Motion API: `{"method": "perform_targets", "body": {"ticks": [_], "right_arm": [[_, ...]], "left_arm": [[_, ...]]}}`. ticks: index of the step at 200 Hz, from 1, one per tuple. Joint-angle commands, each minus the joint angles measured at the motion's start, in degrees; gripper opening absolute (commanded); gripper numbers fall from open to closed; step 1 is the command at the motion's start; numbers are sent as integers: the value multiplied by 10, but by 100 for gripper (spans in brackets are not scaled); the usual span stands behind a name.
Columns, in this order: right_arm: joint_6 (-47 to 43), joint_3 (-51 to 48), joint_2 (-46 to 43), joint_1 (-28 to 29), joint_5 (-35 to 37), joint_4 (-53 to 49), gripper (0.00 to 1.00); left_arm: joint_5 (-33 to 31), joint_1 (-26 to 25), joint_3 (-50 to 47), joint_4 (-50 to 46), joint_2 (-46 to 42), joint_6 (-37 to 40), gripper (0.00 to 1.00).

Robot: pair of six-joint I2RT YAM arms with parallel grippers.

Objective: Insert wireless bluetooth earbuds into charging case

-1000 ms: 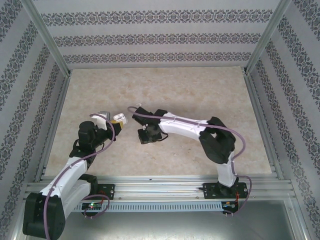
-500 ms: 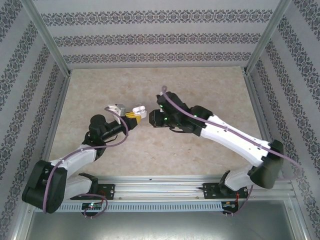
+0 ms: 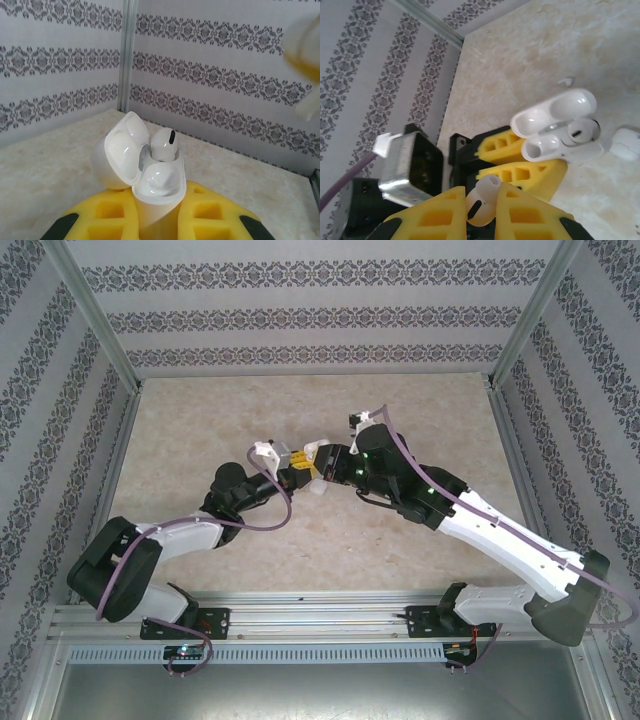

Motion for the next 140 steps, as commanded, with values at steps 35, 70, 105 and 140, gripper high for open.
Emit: {"method": "perform_targets", "body": {"ticks": [35,70,105,140], "right_arm": [[116,-81,-40,-35,-11,112,14],[137,-93,-61,-36,1,109,13],[157,-115,-83,-37,19,116,13],[157,-114,-70,-38,13,131,13]], "left_arm": [[-80,-42,45,78,44,60,0],[-101,-60,56,102,75,68,0],[-86,-67,66,99,90,69,0],[-97,-76,65,88,89,72,0]]}}
